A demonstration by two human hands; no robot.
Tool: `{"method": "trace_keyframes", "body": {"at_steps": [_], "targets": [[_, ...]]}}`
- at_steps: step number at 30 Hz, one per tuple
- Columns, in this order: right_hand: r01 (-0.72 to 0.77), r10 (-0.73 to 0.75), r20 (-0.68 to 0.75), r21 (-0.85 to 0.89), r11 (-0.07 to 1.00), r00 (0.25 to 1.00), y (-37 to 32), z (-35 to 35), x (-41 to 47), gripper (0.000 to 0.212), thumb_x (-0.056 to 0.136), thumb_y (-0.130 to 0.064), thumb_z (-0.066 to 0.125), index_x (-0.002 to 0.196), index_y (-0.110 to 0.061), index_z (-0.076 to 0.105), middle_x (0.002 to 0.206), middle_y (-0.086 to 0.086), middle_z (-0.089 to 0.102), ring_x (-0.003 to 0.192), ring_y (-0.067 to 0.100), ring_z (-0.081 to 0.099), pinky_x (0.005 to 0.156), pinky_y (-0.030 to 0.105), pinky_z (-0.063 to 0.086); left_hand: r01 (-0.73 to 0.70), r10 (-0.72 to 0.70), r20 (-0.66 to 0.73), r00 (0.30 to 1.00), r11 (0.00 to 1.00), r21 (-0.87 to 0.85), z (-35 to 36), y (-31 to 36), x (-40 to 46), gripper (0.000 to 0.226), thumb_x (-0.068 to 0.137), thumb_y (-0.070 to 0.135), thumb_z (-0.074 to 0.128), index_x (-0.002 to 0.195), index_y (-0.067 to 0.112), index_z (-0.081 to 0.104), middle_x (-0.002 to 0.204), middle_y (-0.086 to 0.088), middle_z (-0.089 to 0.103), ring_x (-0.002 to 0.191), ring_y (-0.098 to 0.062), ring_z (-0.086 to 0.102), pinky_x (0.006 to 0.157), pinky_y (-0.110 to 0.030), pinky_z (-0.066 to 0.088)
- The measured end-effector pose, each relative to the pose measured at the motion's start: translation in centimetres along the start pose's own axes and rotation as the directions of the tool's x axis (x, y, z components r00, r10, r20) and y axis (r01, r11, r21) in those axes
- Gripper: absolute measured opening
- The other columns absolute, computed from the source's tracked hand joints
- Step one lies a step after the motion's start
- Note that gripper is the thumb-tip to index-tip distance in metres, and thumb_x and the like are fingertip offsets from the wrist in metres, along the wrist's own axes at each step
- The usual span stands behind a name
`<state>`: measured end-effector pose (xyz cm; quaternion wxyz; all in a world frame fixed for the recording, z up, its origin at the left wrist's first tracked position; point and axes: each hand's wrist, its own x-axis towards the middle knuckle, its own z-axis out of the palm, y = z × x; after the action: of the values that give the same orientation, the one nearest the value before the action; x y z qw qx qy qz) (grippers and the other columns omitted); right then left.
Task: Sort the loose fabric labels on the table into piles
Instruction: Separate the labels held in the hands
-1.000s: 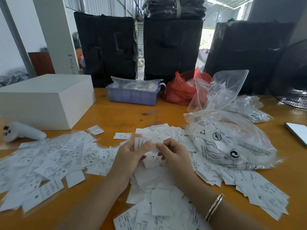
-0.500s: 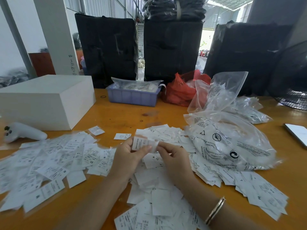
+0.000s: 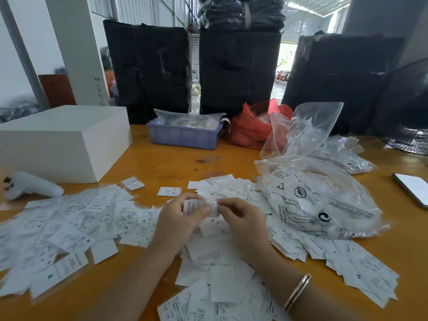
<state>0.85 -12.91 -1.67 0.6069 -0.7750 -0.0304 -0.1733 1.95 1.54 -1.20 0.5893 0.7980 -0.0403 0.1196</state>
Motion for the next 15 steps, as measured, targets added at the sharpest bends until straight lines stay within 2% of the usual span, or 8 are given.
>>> {"method": "trace_keyframes", "body": {"at_steps": [2,4,6,7,9,11,13,15], "targets": [[-0.004,0.005,-0.009,0.021,1.000,1.000,0.0,-0.2,0.1,0.024,0.087,-0.013,0.064,0.086,-0.037,0.069,0.074,-0.014,0.069,0.062,-0.004,0.054,0.058,0.010,0.041,0.052,-0.055,-0.072,0.996,0.998,-0.041,-0.5,-0.2,0.6,0.009,0.085,0.027,0.066,0.089,0.035,0.062,0.084,0.006,0.064,0.070,-0.004,0.060,0.050,-0.021,0.047],[0.013,-0.011,-0.043,0.029,1.000,0.999,-0.3,-0.8,0.3,0.025,0.090,-0.013,0.061,0.089,-0.037,0.067,0.081,-0.008,0.070,0.057,-0.003,0.050,0.055,0.012,0.040,0.094,-0.098,-0.178,0.979,0.995,-0.031,-1.3,-0.6,1.4,0.013,0.086,0.029,0.065,0.094,0.035,0.057,0.091,0.009,0.059,0.075,-0.008,0.057,0.049,-0.019,0.042],[0.041,-0.033,-0.126,0.064,0.997,0.991,-1.0,-2.0,1.1,0.024,0.091,-0.011,0.059,0.090,-0.034,0.066,0.083,-0.002,0.070,0.050,-0.001,0.045,0.049,0.015,0.037,0.118,-0.089,-0.302,0.949,0.990,0.080,-2.5,-1.2,2.1,0.025,0.087,0.029,0.065,0.107,0.034,0.050,0.092,0.013,0.053,0.068,-0.005,0.053,0.041,-0.012,0.039],[0.064,-0.047,-0.193,0.080,0.995,0.980,-1.5,-3.1,1.9,0.023,0.091,-0.011,0.057,0.091,-0.033,0.066,0.083,-0.002,0.070,0.050,0.000,0.045,0.048,0.016,0.038,0.130,-0.074,-0.349,0.934,0.981,0.142,-3.0,-1.5,2.4,0.032,0.087,0.027,0.065,0.113,0.033,0.048,0.094,0.011,0.052,0.065,-0.005,0.053,0.040,-0.014,0.041],[0.118,-0.089,-0.335,0.069,0.991,0.938,-2.0,-5.7,3.5,0.021,0.092,-0.011,0.056,0.092,-0.029,0.068,0.076,-0.003,0.067,0.052,0.003,0.045,0.048,0.016,0.039,0.178,-0.051,-0.400,0.915,0.941,0.287,-3.9,-2.2,2.7,0.040,0.087,0.024,0.065,0.120,0.030,0.044,0.095,0.003,0.054,0.066,-0.012,0.057,0.053,-0.032,0.053],[0.122,-0.128,-0.417,-0.039,0.992,0.900,-1.8,-8.2,5.0,0.019,0.092,-0.010,0.056,0.096,-0.022,0.069,0.067,-0.008,0.062,0.046,0.002,0.040,0.042,0.014,0.034,0.248,-0.020,-0.417,0.909,0.829,0.501,-4.6,-2.9,2.9,0.045,0.085,0.025,0.067,0.124,0.026,0.043,0.102,-0.007,0.062,0.086,-0.027,0.061,0.081,-0.044,0.048],[0.065,-0.171,-0.427,-0.252,0.966,0.888,-1.0,-10.3,6.4,0.020,0.093,-0.010,0.053,0.102,-0.019,0.069,0.070,-0.007,0.060,0.045,0.004,0.040,0.040,0.012,0.032,0.309,-0.006,-0.414,0.910,0.677,0.669,-5.1,-3.3,3.1,0.052,0.083,0.025,0.068,0.129,0.022,0.043,0.118,-0.011,0.060,0.108,-0.032,0.052,0.089,-0.047,0.038],[-0.024,-0.193,-0.388,-0.490,0.871,0.901,0.0,-12.5,7.7,0.025,0.093,-0.009,0.050,0.108,-0.017,0.068,0.091,0.001,0.065,0.052,0.007,0.046,0.042,0.011,0.034,0.324,-0.003,-0.397,0.918,0.585,0.744,-5.2,-3.3,3.1,0.057,0.084,0.024,0.067,0.135,0.021,0.042,0.133,-0.011,0.050,0.122,-0.033,0.041,0.095,-0.050,0.034]]}}
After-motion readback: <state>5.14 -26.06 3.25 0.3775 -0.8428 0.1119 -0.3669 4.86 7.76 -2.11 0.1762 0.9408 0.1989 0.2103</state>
